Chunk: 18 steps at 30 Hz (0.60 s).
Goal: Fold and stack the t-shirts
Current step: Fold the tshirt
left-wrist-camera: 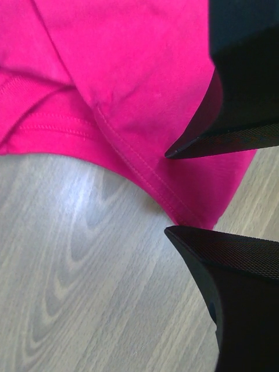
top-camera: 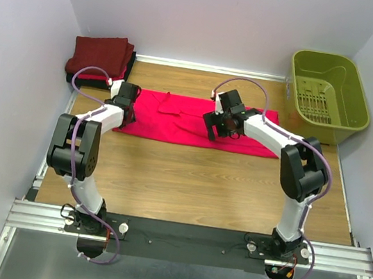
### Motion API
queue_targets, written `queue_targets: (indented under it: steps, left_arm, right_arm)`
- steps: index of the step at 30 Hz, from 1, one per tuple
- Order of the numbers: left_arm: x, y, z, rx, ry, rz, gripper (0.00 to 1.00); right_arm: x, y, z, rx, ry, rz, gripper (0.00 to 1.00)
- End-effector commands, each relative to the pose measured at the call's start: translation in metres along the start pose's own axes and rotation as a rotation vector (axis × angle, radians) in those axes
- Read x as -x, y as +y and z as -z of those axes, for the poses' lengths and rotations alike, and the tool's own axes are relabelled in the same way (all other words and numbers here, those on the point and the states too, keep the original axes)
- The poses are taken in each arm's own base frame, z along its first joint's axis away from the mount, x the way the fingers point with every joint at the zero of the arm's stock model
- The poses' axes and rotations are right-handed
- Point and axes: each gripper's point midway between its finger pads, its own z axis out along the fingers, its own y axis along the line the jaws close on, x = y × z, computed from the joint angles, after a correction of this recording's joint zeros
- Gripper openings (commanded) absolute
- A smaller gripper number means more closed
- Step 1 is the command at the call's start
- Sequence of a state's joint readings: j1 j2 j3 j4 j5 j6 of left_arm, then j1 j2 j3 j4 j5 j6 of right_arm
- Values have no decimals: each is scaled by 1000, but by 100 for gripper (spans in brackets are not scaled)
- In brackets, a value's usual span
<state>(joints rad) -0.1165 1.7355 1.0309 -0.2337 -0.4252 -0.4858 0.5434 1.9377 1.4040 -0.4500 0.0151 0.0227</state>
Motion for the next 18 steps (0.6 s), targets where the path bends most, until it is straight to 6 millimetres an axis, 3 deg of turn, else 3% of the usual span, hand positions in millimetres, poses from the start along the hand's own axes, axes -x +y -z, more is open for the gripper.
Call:
queue_targets:
  steps: [1,4,8,12,18]
  left_arm:
    - [-6,10,-9,41,18,1,57]
    - [-14,17,-10,59,35,0,57]
    - [-22,21,-13,76,53,-9,57]
    - [-26,27,-14,100,58,-20,57]
    - [-31,31,-15,112,67,-30,57]
  right_arm:
    - [7,8,-13,-42,1,105,91]
    - [5,15,-22,-50,15,130,91]
    - [4,5,-33,-123,29,147,91]
    - [14,-4,-36,-181,15,162,91]
    - [28,0,-38,-161,-12,173,91]
